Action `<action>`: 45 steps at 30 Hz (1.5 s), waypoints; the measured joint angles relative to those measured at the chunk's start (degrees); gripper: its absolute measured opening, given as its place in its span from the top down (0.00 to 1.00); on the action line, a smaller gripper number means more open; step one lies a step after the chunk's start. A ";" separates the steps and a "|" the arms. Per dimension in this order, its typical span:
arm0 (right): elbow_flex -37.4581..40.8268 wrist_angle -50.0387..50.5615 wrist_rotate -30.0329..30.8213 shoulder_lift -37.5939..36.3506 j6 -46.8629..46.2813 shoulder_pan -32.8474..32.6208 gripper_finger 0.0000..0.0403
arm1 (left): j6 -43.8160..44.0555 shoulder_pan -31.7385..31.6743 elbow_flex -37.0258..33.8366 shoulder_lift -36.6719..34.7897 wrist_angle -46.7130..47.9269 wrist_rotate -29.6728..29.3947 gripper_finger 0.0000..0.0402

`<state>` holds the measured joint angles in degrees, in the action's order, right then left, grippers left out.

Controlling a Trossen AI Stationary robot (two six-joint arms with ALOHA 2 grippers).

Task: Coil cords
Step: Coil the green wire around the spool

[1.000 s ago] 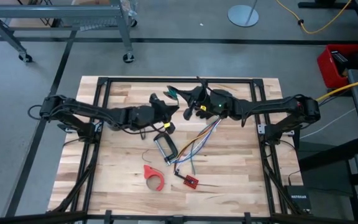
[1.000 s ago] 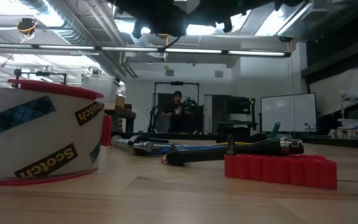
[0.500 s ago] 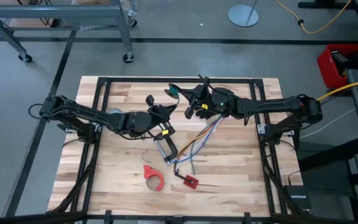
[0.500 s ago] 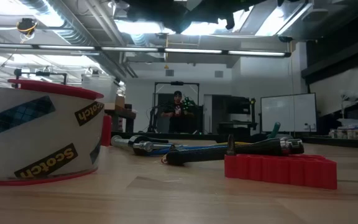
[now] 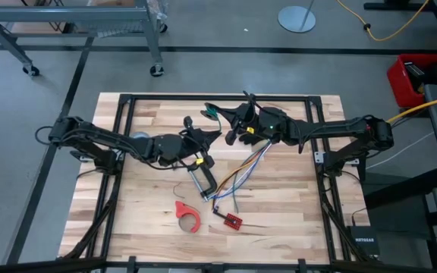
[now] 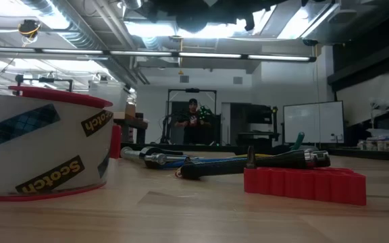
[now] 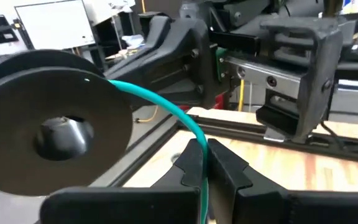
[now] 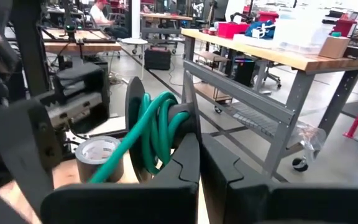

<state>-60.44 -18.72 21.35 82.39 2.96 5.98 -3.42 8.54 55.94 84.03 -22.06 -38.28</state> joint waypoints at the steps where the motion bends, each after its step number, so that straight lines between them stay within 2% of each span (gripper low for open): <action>1: 0.04 -0.32 -0.30 0.02 0.00 0.00 0.99 | 0.00 -0.07 0.00 0.26 0.15 0.02 1.00; 5: 0.04 -1.21 -2.98 0.04 -0.08 0.04 0.99 | -0.53 -0.39 0.00 0.50 0.92 -0.61 1.00; 10: 0.04 -0.22 -3.60 -0.70 -0.12 0.09 0.99 | -1.79 -0.09 -0.02 0.57 3.12 -7.52 1.00; 19: 0.04 10.15 -4.87 -5.71 -0.28 0.04 0.99 | -6.29 0.72 0.00 0.57 3.76 -14.14 1.00; 24: 0.04 12.65 -10.11 -7.25 -2.58 0.07 0.99 | -7.13 0.66 0.00 0.57 2.93 -14.04 1.00; 31: 0.04 8.43 -11.39 -7.26 -2.64 0.04 0.99 | -4.16 0.52 0.00 0.51 1.30 -7.38 1.00; 38: 0.06 4.70 -13.49 -7.19 -2.72 0.00 0.99 | -4.07 0.45 0.00 0.50 -0.22 -7.09 1.00; 45: 0.06 6.33 -16.55 -7.35 -2.71 0.04 0.99 | -4.33 -0.46 -0.02 0.50 0.27 -7.71 1.00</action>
<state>-60.38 -12.40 4.79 75.04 0.25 6.02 -7.75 8.08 55.92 84.53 -21.79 -45.99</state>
